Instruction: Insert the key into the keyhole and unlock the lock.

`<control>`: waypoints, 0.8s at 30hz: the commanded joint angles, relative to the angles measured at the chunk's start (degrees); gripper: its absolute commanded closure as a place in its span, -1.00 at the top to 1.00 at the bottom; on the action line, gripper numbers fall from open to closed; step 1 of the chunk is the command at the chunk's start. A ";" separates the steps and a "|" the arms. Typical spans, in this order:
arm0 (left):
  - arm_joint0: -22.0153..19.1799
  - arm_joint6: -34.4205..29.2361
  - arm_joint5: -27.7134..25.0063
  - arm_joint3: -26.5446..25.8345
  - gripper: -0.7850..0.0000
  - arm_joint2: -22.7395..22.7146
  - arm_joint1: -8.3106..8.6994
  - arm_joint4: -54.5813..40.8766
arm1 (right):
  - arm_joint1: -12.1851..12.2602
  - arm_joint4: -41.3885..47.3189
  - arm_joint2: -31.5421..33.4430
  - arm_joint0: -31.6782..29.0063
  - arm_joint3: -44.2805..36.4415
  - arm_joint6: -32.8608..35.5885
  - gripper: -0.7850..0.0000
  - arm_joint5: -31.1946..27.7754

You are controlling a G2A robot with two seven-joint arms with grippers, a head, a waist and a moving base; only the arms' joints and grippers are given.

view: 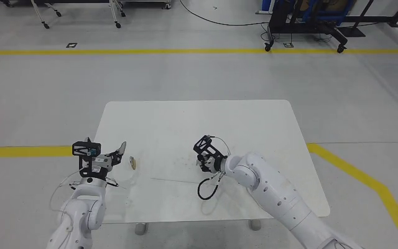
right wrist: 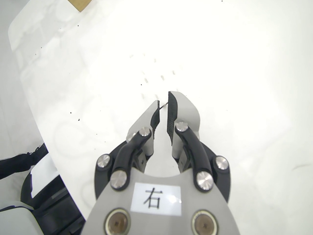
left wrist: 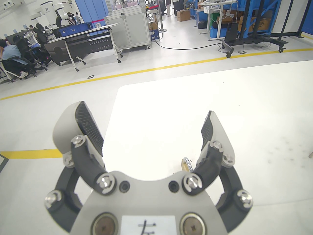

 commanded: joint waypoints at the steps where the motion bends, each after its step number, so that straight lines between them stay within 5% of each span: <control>1: 0.00 0.00 0.00 0.00 1.00 0.00 0.00 0.00 | 0.07 0.04 0.30 -0.11 -0.24 -0.09 -1.00 0.09; 24: 0.00 0.00 0.00 0.00 1.00 0.00 0.00 0.00 | 1.33 2.54 5.24 -3.59 -3.95 -5.18 -1.00 -3.04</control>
